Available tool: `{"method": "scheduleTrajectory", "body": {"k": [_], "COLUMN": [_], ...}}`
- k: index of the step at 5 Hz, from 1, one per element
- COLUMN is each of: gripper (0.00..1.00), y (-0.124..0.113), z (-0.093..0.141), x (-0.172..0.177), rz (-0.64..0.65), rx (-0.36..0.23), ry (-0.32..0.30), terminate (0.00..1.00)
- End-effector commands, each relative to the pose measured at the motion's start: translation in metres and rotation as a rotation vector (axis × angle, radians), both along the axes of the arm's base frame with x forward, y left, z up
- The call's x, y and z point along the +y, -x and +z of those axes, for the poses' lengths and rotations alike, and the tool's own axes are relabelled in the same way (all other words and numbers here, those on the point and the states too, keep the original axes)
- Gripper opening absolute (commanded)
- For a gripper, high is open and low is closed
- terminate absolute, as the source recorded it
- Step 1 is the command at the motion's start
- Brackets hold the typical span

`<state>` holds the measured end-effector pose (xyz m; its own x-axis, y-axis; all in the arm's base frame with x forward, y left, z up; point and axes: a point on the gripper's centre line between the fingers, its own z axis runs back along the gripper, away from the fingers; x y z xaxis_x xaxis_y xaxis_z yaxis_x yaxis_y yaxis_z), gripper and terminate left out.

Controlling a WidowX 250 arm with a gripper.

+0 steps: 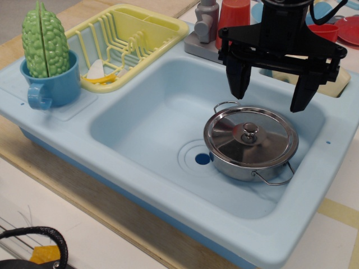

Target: Take lid off pot or pan

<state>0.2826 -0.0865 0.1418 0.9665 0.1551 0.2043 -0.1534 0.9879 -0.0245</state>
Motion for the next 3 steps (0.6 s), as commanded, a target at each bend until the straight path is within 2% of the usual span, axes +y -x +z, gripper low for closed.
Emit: {"method": "scheduleTrajectory", "body": {"k": [1,2,3], "gripper": [1.00,1.00,1.00], "y": [0.000,-0.002,-0.003], "z": [0.000,-0.009,-0.018], "x": [0.000,0.006,0.011], "rz": [0.000,0.015,0.060], "rx": [0.000,0.002,0.042], "ry": [0.000,0.014,0.016], "terminate": [0.00,0.00,0.00]}}
